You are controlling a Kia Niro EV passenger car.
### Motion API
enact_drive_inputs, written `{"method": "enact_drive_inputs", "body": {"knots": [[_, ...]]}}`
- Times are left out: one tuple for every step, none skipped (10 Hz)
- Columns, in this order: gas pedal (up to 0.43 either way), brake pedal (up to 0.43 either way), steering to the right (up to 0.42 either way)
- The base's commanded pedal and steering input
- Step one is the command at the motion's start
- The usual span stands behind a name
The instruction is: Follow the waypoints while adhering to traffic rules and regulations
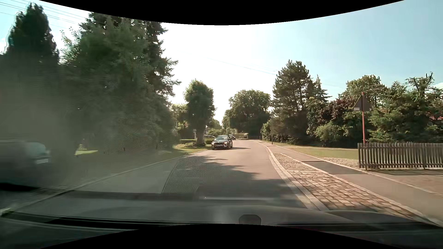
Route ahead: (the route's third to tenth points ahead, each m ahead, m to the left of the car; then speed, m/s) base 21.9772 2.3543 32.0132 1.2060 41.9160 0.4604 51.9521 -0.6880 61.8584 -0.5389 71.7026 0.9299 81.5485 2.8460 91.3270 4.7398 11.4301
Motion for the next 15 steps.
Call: {"method": "enact_drive_inputs", "body": {"knots": [[0.087, 0.006, 0.057], [0.087, 0.006, 0.054], [0.087, 0.006, 0.05], [0.087, 0.006, 0.047], [0.087, 0.006, 0.043], [0.087, 0.006, 0.037], [0.087, 0.006, 0.032], [0.087, 0.006, 0.026], [0.087, 0.006, 0.024], [0.087, 0.006, 0.022], [0.087, 0.006, 0.016], [0.087, 0.006, 0.013], [0.087, 0.006, 0.008], [0.087, 0.006, 0.001], [0.087, 0.006, -0.003]]}}
